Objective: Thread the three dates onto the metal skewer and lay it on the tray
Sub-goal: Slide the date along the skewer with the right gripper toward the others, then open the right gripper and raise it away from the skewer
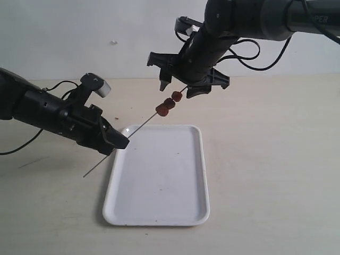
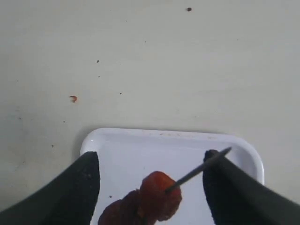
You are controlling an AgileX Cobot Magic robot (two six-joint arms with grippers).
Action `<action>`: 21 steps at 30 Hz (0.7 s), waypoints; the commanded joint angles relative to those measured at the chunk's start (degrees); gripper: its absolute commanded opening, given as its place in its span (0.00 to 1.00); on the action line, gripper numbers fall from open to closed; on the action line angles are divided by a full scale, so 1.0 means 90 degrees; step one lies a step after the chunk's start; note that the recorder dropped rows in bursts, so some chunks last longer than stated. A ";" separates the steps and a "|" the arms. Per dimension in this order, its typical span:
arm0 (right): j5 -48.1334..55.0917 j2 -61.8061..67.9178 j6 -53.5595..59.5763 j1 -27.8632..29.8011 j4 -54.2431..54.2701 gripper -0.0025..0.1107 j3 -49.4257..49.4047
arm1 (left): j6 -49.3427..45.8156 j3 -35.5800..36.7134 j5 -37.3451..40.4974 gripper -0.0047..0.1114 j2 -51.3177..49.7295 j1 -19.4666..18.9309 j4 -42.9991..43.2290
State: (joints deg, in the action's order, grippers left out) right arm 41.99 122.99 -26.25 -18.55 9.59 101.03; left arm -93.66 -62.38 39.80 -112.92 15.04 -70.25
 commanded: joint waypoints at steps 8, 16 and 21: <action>0.0166 -0.0485 -0.0144 -0.0009 -0.0615 0.57 -0.0009 | 0.0123 -0.0045 -0.0060 0.04 0.0024 0.0042 -0.0110; 0.0738 -0.0968 -0.0443 -0.0009 -0.1100 0.57 -0.0009 | 0.0281 -0.0045 -0.0073 0.04 0.0024 0.0042 -0.0127; 0.1051 -0.1349 -0.0443 -0.0009 -0.1184 0.57 -0.0009 | 0.0328 -0.0045 -0.0073 0.04 0.0024 0.0042 -0.0115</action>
State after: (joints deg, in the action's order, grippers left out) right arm 49.88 113.03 -29.97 -18.55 0.00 100.91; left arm -91.52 -62.38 39.36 -112.92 15.04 -70.49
